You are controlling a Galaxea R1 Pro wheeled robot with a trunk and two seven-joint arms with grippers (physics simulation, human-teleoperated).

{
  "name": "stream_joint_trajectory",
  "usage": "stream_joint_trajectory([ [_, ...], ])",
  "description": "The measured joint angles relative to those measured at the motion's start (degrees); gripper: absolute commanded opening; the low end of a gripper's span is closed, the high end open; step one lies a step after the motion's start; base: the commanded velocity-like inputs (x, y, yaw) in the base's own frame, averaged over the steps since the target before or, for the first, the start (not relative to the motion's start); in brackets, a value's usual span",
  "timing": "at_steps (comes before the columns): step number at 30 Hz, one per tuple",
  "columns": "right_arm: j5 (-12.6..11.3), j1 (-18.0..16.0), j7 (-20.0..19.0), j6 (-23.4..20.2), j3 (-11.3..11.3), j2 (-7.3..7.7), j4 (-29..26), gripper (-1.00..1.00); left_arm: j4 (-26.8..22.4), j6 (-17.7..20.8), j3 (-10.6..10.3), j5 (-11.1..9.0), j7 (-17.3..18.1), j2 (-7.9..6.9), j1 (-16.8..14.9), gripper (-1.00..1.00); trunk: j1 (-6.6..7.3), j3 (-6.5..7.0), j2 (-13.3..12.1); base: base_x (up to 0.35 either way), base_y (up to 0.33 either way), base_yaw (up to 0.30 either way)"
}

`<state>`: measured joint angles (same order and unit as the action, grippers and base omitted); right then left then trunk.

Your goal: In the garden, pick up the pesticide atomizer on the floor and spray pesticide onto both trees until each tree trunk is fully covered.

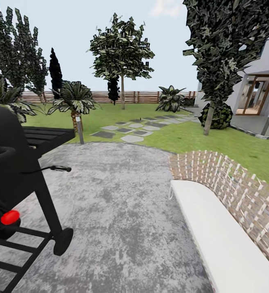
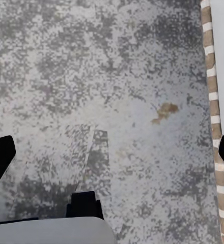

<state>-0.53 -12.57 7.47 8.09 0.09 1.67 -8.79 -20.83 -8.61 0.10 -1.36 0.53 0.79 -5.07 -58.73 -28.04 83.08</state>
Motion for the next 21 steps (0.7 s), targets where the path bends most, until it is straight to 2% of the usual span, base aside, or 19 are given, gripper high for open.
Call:
stream_joint_trajectory([
  [21, 0.1, 0.0, -0.1, -0.2, 0.1, -0.03, 0.2, 1.00, 0.0, 0.1, 0.1, 0.0, -0.1, 0.00, 0.0, 1.00, 0.00, 0.00, 0.0, 0.350, 0.000, 0.000],
])
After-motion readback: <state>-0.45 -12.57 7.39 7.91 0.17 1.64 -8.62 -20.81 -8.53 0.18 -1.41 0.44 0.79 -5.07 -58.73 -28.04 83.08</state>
